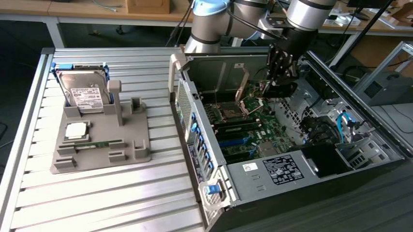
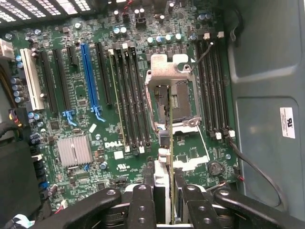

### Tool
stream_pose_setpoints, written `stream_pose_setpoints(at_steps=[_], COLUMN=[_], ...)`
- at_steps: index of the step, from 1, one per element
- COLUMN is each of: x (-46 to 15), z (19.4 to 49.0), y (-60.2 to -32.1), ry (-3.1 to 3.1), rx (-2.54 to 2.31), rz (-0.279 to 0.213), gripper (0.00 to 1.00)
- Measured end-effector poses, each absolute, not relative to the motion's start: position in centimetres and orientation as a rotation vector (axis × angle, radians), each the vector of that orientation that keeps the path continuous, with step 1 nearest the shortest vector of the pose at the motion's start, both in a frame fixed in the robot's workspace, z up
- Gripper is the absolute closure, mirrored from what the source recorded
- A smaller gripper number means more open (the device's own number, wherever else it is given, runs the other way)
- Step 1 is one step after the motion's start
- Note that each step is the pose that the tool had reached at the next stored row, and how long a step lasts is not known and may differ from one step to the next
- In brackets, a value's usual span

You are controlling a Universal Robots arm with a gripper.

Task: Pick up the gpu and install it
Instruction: 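Insert the gpu into the slot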

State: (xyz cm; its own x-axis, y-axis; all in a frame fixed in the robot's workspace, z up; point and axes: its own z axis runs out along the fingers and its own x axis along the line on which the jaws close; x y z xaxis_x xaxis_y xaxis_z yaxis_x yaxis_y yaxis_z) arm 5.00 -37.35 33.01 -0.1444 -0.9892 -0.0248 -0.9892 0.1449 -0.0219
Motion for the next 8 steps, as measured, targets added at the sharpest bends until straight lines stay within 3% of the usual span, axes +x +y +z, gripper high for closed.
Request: stream_pose_setpoints(at_steps=[8], x=[5.0], z=[33.01], y=[-37.34], ry=[2.28], rx=[-2.113], rz=[0.001], gripper=[0.73])
